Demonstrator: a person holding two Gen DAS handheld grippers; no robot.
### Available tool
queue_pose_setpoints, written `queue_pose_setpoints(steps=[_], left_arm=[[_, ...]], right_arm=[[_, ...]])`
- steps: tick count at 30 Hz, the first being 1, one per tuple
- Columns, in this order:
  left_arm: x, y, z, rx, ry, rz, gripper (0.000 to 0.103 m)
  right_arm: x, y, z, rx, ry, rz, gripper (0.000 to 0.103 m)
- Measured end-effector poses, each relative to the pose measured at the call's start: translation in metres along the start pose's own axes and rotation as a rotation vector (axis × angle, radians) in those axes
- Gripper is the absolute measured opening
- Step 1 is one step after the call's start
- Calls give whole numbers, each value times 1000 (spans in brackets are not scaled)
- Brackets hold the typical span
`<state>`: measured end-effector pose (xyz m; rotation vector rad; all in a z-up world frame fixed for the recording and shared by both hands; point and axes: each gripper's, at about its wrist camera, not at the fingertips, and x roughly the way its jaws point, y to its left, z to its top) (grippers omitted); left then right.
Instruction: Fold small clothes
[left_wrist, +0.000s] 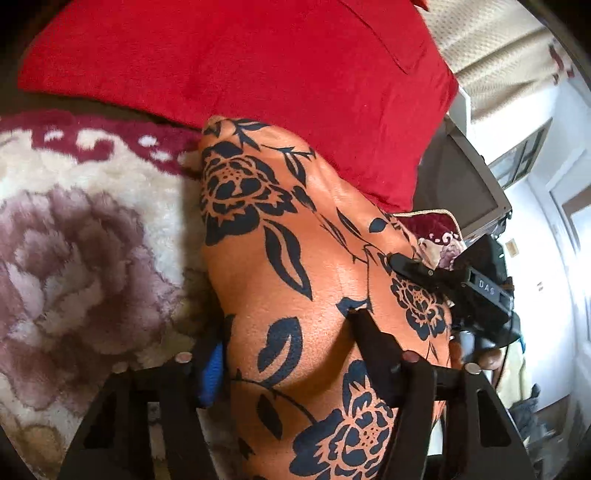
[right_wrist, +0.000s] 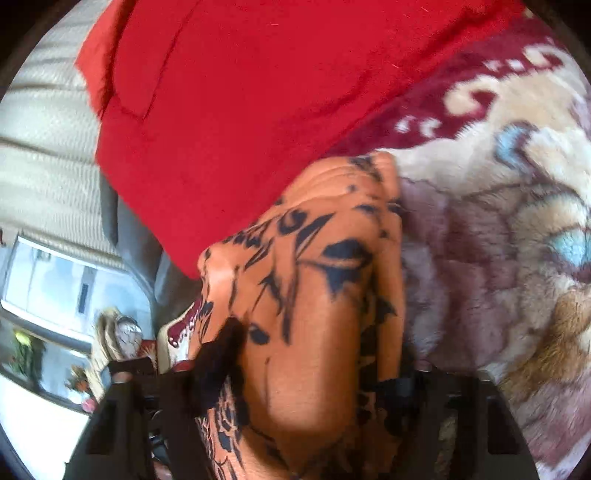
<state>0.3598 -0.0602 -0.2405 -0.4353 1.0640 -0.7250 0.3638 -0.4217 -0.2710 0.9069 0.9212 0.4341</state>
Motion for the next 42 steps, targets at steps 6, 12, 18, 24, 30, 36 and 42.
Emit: queue_pose_setpoints(steps=[6,12,18,24,30,36,42], left_arm=[[-18,-7,2,-2,-26,-21,55],[-1,24,-1,-133,76,13,83],[-3,23,0,-131,63,12,83],[-16,0,8,-57,-27,114,83],[-24,-15,6,16,-63,155,83],[-7,-20,-6,72,-17,220,84],[-22,-26,-10,96,-35,216,83]], right_arm=[[-16,35,-9,-105,-96,-20,46],[12,28,-9,-52,-37,-87,61],[-2,12,5,73,-83,5,80],[-12,0,18,171,-182,11,80],[-37,50,16,-85,-315,-53,51],[17,39,21,-69,-123,-234,43],[-11,53,27,-66,-205,-165,42]])
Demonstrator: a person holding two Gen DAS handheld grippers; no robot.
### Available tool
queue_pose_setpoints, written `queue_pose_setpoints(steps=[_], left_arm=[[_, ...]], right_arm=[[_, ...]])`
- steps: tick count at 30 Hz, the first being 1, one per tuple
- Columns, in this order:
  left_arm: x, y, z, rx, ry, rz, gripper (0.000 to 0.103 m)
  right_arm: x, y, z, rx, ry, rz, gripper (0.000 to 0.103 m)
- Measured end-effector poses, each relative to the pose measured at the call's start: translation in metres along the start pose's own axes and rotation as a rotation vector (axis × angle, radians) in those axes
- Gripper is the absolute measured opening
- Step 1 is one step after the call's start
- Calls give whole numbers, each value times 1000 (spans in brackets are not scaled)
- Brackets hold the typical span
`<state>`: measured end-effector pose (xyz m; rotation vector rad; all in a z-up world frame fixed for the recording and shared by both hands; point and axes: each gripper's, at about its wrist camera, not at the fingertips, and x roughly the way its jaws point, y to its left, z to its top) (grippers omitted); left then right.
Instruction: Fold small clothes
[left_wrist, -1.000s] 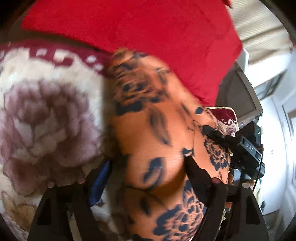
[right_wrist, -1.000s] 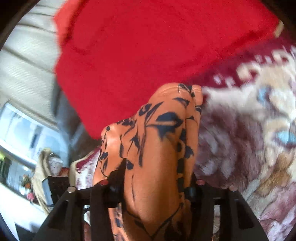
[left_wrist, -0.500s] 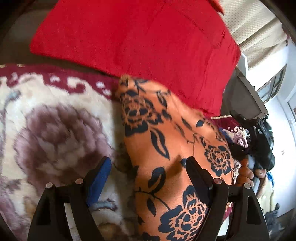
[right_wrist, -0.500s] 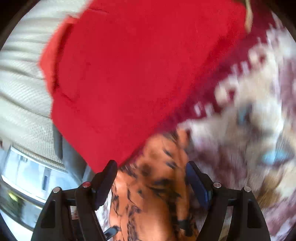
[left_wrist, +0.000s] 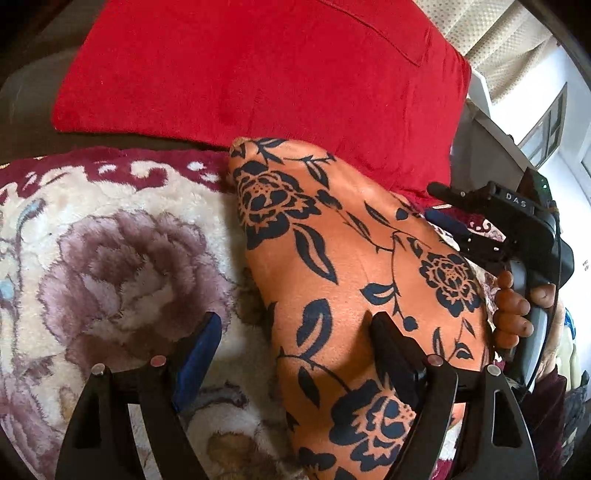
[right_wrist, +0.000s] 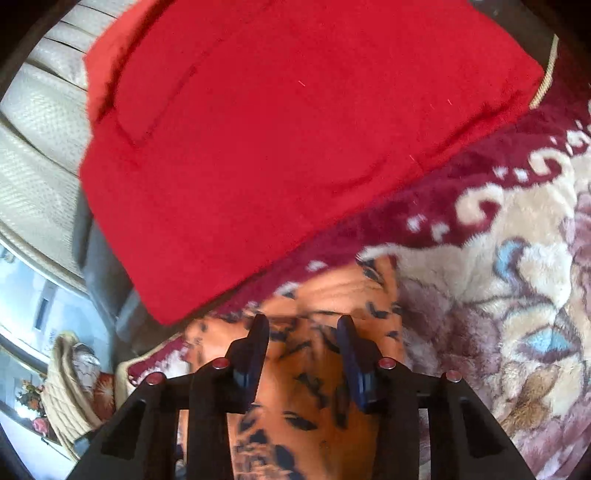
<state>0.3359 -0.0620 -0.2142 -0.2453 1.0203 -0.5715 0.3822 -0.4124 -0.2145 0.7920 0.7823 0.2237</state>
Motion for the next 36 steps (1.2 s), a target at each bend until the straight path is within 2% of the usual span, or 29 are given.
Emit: queue_pose_setpoints(steps=[4,6,8,16,18,20,24,29,33,36], left_arm=[[-14,-15,-4,73,-44,38,84],[-12,-21,-8,125,-27,96,93],[-5,-26,-14,162,-5,137,93],[-26,-20,-16,146,-23,117,93],[-32,-21,-20,144,-18,83,93],[-36,-23,-23,148,-8,54,93],[-36,-28,-27,145,5,41,93],[-32,-25,-31,149,1,64,93],[-36,-20,-36,127,-17,74,93],[-29,-16,-42,121,12,151,93]], right_arm=[[6,25,-10,-56,14,42,44],[25,31,-18,-74,55,-10,48],[34,30,-23,-88,76,-46,48],[-6,18,-20,-25,63,8,54],[-21,17,-25,-38,64,15,56],[-38,18,-30,-69,60,1,61],[-70,14,-44,-107,47,-4,62],[-101,10,-66,-148,30,59,62],[-105,11,-87,-165,54,73,62],[-93,7,-100,-161,98,46,62]])
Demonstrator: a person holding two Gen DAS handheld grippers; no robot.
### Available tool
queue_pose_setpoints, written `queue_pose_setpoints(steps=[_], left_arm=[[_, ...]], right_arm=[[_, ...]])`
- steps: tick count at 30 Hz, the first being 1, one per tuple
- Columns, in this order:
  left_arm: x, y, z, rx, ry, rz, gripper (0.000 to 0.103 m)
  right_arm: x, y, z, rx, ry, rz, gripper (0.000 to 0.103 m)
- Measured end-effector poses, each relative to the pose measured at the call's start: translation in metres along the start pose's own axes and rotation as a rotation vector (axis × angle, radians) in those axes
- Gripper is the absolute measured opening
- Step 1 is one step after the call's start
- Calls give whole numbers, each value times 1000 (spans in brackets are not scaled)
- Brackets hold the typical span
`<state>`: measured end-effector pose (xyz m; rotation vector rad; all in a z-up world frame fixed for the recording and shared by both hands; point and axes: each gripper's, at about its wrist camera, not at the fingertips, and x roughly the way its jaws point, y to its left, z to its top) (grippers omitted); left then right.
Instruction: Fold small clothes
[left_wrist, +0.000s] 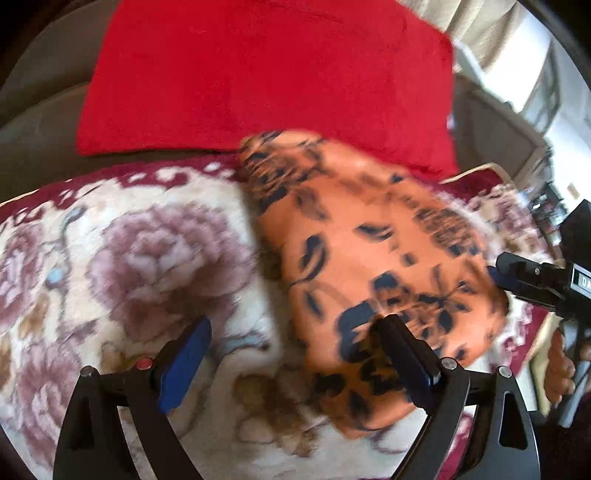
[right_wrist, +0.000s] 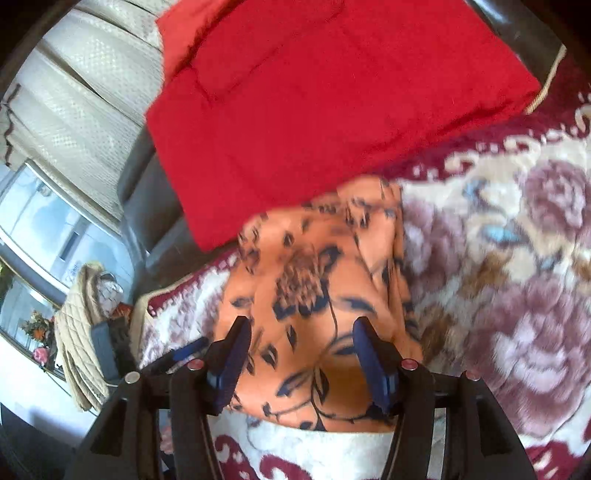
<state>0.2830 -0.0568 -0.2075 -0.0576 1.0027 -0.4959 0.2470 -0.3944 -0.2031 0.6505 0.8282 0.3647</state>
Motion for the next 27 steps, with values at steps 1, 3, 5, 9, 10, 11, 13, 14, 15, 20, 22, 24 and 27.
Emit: queue_pose_setpoints(steps=[1,3,5,9,10,11,13,14,15,20,22,24,27], left_arm=[[1,0,-2,-6,3,-3,93],[-2,1,-4,-28,-7,4,93],[-6,-1,-5,-15,-17,22,93],[-15,-12,-9,29,-43,92,93],[-17,-14,-9,41,-47,104,93],[-17,-17,-10,55,-51,122,93],[-17,-19,-10,71,-55,138,93],[-17,-21,-10,78,-57,143,93],[-17,-21,-10,82,-59,149,93],[-18,-25,-10,115,-70,175,93],[-18,-27,-10,128,-74,183,93],[-18,-29,-11,135,-75,190,93],[-17,-31,-10,135,-74,188,93]], right_arm=[[7,-2,-3,0,15,-26,62],[14,-2,-8,-25,13,-67,62],[9,2,-8,-27,0,-68,62],[-8,-1,-12,6,-44,-37,62],[-11,-1,-14,4,-55,-40,62],[-13,-1,-16,-1,-61,-43,62],[-13,-2,-18,-5,-57,-48,62],[-11,-3,-19,-2,-50,-51,62],[-8,-4,-20,1,-42,-58,62],[-10,3,-20,-30,-55,-73,62],[-19,4,-18,-31,-90,-52,62],[-27,5,-17,-34,-118,-42,62],[-22,-4,-15,-9,-99,-53,62]])
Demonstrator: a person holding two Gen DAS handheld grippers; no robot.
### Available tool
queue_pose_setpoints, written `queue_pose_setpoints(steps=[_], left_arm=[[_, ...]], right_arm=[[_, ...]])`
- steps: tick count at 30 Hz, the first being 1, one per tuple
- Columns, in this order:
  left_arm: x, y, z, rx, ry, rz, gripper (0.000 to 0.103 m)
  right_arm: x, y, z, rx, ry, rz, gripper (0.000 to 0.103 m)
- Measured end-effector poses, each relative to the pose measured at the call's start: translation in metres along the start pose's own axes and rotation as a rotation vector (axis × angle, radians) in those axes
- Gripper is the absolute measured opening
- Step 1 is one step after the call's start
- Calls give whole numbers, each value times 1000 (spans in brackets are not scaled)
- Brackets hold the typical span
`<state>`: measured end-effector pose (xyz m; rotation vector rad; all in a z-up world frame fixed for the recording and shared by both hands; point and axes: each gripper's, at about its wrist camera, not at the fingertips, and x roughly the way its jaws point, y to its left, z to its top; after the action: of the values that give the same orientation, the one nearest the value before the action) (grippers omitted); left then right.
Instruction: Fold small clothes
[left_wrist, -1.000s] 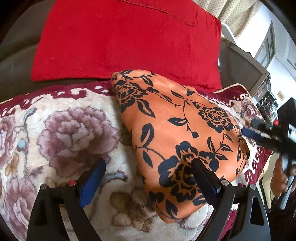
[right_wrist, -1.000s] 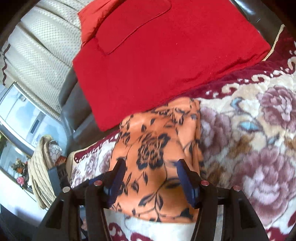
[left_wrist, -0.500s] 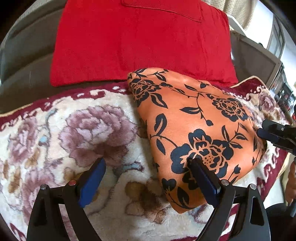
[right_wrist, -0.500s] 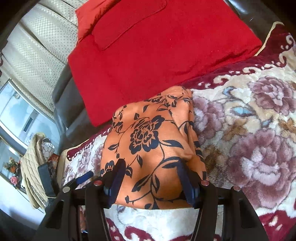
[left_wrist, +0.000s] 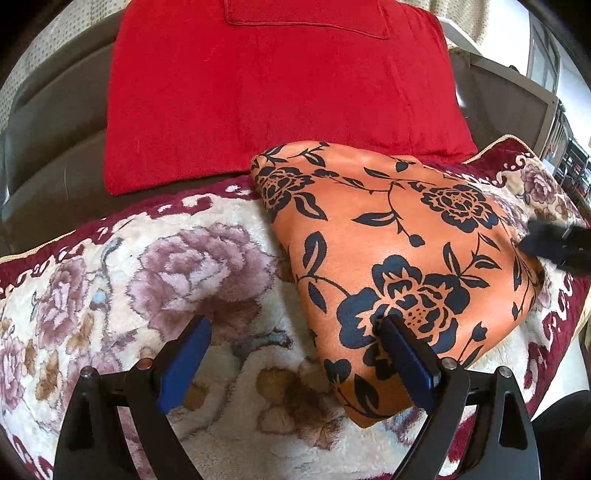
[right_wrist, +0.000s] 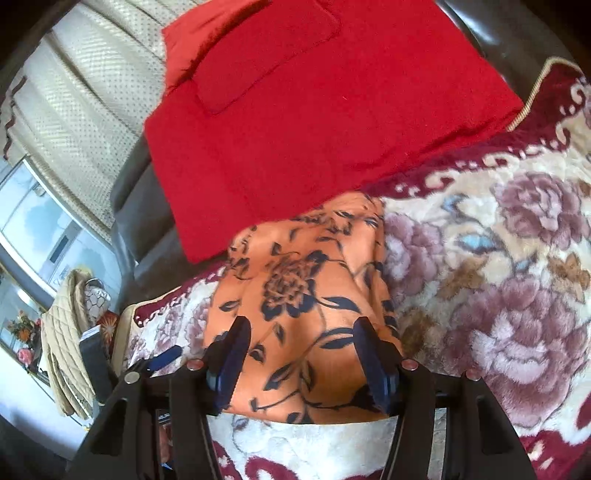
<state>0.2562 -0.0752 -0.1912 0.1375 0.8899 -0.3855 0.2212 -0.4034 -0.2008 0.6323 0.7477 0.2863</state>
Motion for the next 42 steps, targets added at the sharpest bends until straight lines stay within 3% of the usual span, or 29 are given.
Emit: queue_pose_setpoints(steps=[3,5,10,15,18,25,29,32,36,39,42], left_arm=[[1,-1,0,2,1,2,93],[2,-2,0,6,-1,4,93],[3,-2,0,2,2,-3,93],[4,-1,1,0,4,-6,94],[6,0,1,-2,6,-9,94],[6,0,2,-6,7,-12,94],[6,-1,2,-2,6,-9,94],[6,-1,3,0,6,-12,94],[6,-2,4,5,6,-12,94],[-1,0,11,6,-32,-12,94],[-9,5,21,-8,-91,-21,94]], right_arm=[[22,-8,-5,7,82,-27,62],[21,-3,-5,-25,66,-41,63],[0,-4,1,-11,-33,20,63],[29,-10,-2,8,65,-33,63],[25,0,-1,-43,41,-49,63],[11,2,6,-20,-67,33,63],[35,9,4,-43,14,9,63],[39,18,3,-97,8,-30,64],[29,14,7,-58,-42,7,64],[22,14,13,-62,-92,18,64],[35,12,22,-38,-72,32,63]])
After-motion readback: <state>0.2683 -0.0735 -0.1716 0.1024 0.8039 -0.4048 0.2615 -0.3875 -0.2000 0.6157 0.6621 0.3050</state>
